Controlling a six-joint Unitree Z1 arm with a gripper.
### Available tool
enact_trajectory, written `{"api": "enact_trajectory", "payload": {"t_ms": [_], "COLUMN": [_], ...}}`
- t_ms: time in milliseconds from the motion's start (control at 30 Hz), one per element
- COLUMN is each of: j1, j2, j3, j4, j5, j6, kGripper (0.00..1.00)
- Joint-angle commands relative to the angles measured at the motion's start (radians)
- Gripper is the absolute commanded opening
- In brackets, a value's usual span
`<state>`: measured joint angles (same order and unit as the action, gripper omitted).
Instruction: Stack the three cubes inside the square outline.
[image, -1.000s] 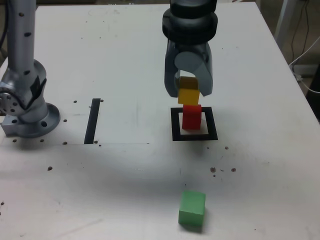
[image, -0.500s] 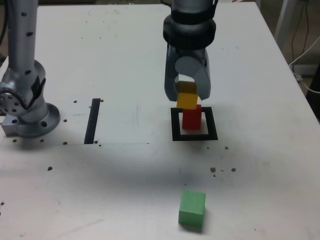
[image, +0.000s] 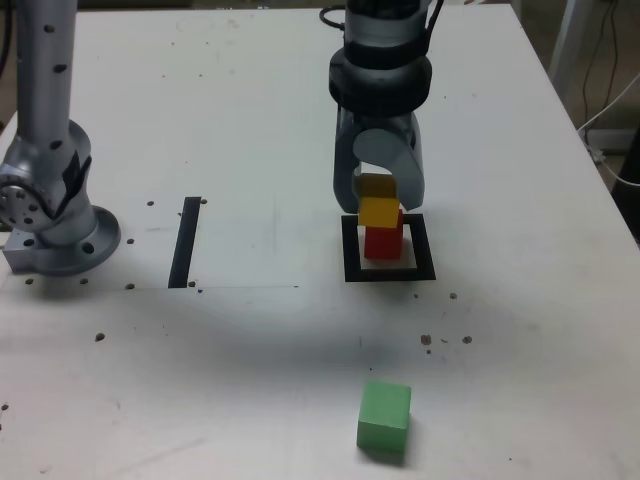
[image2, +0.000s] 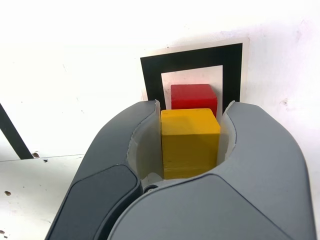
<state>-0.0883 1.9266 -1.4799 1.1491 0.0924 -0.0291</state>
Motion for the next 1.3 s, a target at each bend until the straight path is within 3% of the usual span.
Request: {"api": "enact_trajectory", "payload": {"t_ms": [0,167,400,833,1267], "j1": [0.004,0.007,0.013,0.022,-0.033], "j2": [0.006,0.01,0.021,0.028,-0.022], "j3": [-0.003,-0.006,-0.009,-0.003,-0.061], "j4": [-0.006,-0.009,-0.012,0.003,0.121], "j5": [0.003,0.002,0.001,-0.025,-0.018], "j6": [0.0,0.0,0.0,-0.001,-0.019], "kGripper": [0.2,0.24,0.36,0.96,0.99]}}
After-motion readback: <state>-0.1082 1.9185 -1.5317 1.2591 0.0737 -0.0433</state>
